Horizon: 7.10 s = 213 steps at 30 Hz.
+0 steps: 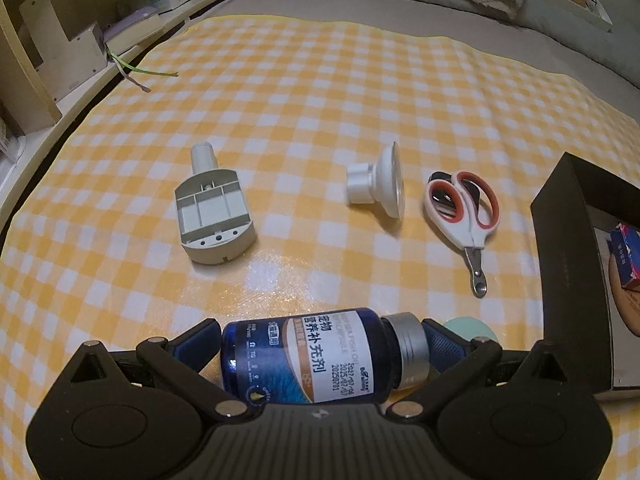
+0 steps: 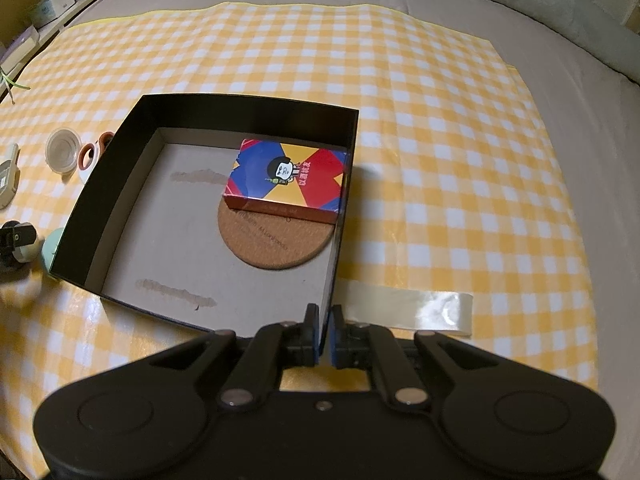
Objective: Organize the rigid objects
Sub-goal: 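Grasp the blue supplement bottle with the left gripper, then carry the blue bottle with the left gripper into the black box, then open the left gripper and lift it away from the bottle, then move the left gripper to the white plastic tool and close on it, then lift the white plastic tool with the left gripper toward the black box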
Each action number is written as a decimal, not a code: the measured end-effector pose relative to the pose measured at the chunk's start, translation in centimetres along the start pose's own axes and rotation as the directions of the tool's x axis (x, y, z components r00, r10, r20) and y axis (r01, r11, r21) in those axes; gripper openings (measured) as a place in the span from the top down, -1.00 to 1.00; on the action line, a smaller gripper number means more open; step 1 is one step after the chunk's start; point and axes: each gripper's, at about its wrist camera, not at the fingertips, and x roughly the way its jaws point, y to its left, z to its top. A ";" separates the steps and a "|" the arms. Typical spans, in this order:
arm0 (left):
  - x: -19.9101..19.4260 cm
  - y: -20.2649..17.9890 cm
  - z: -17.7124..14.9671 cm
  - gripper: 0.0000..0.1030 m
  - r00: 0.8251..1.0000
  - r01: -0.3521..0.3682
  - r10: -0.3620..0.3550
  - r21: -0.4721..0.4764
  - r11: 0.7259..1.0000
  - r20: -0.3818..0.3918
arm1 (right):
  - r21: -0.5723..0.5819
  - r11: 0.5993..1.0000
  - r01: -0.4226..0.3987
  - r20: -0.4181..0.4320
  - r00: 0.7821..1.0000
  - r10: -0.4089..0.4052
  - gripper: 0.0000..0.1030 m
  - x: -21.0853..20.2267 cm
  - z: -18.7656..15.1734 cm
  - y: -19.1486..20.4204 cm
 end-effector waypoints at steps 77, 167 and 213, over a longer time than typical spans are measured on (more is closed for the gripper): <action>-3.6 -17.3 5.6 -1.00 0.935 0.315 -0.350 0.322 0.893 0.053 | 0.011 0.999 -0.039 0.028 0.999 0.039 0.90 -1.1 -0.2 -0.2; 1.6 4.1 5.2 -0.89 0.946 0.296 -0.325 0.415 0.860 -0.002 | -0.050 0.999 -0.002 0.022 1.000 0.003 0.85 -0.7 -0.1 0.5; 0.0 2.7 7.1 -0.39 0.961 0.250 -0.274 0.330 0.910 0.027 | -0.074 0.997 0.006 0.020 1.000 -0.005 0.84 -0.7 -0.1 0.6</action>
